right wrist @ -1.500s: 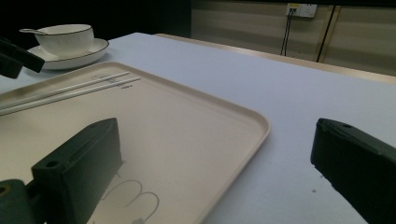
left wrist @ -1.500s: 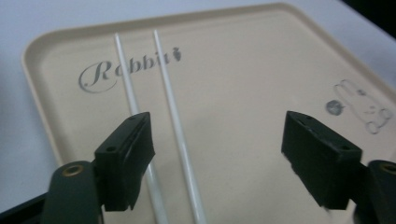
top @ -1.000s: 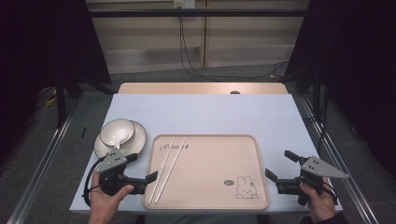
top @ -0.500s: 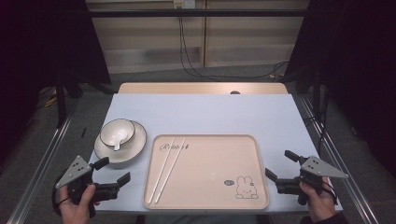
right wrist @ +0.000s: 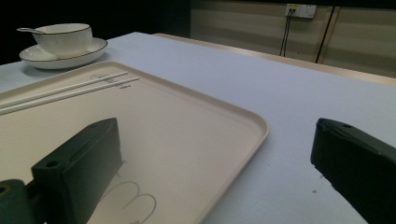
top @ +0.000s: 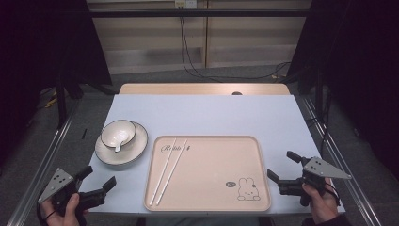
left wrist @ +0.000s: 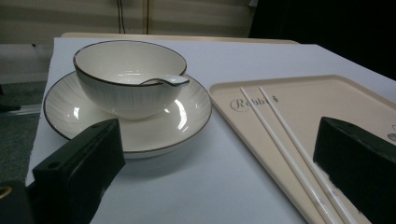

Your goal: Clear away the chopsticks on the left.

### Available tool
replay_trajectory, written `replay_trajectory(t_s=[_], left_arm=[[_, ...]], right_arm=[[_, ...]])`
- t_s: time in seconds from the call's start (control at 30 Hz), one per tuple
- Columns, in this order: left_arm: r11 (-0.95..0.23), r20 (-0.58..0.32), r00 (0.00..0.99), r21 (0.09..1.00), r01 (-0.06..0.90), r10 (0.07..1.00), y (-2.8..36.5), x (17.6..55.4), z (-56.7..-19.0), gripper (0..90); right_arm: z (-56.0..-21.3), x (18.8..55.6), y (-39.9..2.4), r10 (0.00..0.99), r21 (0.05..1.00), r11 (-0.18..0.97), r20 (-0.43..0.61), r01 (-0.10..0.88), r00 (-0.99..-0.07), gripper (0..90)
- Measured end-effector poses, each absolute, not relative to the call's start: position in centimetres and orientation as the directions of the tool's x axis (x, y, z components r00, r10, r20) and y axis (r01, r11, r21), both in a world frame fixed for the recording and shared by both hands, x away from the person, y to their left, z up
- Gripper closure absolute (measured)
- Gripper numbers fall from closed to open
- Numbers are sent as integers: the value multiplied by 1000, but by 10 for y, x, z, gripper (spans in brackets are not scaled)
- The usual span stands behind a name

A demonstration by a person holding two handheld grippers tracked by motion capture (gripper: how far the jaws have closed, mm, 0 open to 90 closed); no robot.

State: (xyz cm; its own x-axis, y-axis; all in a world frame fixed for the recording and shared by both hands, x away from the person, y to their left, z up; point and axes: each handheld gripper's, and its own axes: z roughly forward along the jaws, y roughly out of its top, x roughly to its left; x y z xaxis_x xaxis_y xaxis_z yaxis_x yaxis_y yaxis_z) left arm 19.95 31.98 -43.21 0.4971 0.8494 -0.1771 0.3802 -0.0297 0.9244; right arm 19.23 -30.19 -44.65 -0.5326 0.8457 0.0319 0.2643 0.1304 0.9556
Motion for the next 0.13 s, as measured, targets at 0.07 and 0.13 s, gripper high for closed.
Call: replay_trajectory(t_s=[0.07, 0.13], left_arm=[[-30, -179, 500, 924, 382, 847, 320, 200, -432, 13], [-43, -171, 513, 925, 378, 841, 318, 201, -432, 13]], right_arm=[[-447, 192, -302, 846, 956, 131, 30, 263, -532, 13], [-447, 194, -301, 847, 954, 129, 36, 271, -531, 14]])
